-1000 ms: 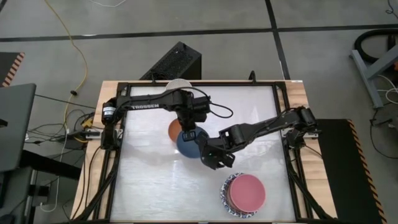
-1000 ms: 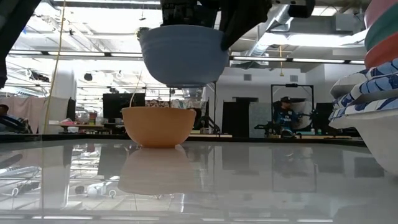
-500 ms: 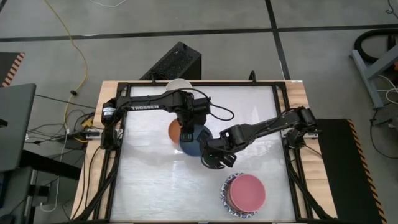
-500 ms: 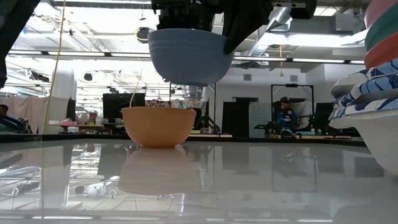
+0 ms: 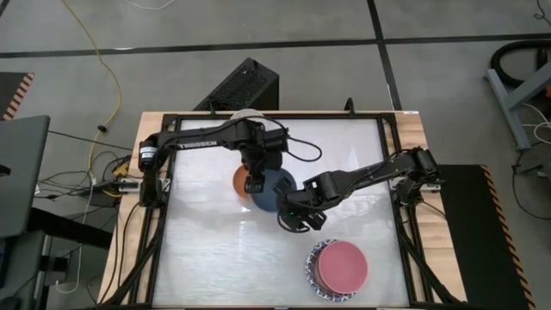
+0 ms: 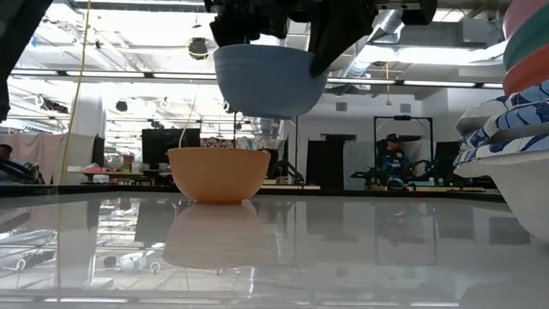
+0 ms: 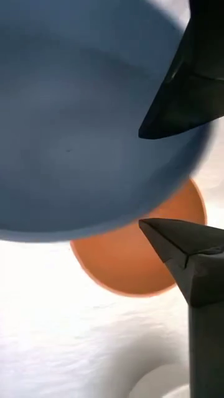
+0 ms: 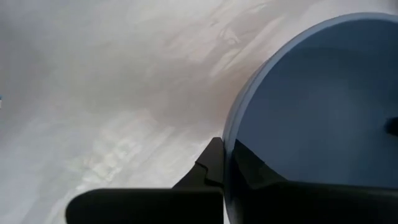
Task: Nest bowls inside each other
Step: Stack the blue bowl on top of the other pink bowl
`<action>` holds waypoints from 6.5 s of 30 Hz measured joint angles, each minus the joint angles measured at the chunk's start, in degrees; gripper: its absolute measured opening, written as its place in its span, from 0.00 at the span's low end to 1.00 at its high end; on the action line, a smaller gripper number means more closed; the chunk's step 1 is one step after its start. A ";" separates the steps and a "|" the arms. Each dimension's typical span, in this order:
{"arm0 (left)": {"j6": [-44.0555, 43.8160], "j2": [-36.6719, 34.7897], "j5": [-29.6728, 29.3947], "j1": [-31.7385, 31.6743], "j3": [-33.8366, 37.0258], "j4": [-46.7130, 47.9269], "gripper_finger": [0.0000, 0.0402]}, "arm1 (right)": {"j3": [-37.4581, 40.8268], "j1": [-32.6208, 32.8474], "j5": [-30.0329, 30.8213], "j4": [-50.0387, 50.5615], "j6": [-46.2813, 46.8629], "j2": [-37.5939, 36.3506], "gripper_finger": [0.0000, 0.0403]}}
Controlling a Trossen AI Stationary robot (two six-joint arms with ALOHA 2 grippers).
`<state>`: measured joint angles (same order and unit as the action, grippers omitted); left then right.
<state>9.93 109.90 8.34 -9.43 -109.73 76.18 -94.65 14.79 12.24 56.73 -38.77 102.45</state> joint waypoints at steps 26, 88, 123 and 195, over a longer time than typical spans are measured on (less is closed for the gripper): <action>-1.25 -21.21 -1.13 -6.78 -0.02 1.06 0.52 | 0.04 -6.04 -2.80 12.49 25.21 -14.11 0.03; -1.04 -32.12 -7.36 -6.80 0.00 -7.95 0.52 | 2.56 38.55 11.10 12.89 89.60 -11.21 0.03; -2.05 -31.97 -11.83 -6.80 0.00 -7.94 0.52 | -1.79 42.27 8.41 7.23 92.75 -2.98 0.03; -5.24 -32.04 -12.18 -6.78 6.14 -11.84 0.52 | -0.37 42.15 7.22 8.92 89.46 1.87 0.03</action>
<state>4.69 77.87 -3.84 -16.21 -103.59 64.34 -95.02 56.95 19.46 65.65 50.68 104.32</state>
